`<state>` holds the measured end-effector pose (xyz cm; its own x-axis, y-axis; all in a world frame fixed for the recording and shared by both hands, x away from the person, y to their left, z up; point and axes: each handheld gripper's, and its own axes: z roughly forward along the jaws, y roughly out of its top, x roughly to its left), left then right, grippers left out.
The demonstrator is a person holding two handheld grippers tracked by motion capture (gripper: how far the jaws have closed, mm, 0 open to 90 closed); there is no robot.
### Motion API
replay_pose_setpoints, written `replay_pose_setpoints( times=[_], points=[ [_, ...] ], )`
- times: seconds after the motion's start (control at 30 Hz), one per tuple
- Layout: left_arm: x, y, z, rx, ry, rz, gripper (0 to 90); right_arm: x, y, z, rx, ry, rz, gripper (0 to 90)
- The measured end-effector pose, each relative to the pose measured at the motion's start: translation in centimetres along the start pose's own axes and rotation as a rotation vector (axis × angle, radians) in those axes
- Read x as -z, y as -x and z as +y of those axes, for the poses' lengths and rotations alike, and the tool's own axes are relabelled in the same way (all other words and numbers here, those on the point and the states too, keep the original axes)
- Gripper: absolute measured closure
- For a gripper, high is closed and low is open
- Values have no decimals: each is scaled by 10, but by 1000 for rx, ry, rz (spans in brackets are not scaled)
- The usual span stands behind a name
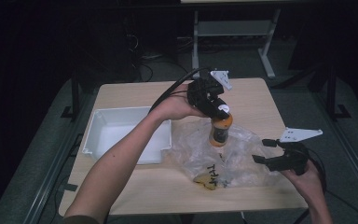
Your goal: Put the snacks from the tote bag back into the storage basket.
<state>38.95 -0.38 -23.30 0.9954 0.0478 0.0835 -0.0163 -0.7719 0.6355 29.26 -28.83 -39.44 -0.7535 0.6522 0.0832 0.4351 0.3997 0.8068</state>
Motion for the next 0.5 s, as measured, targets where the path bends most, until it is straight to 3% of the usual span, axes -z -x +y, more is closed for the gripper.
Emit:
replay_pose_setpoints(
  times=[0.5],
  points=[
    [30,3,2,-11,-3,25,591,1,-3,0,-2,2,-7,231]
  ],
)
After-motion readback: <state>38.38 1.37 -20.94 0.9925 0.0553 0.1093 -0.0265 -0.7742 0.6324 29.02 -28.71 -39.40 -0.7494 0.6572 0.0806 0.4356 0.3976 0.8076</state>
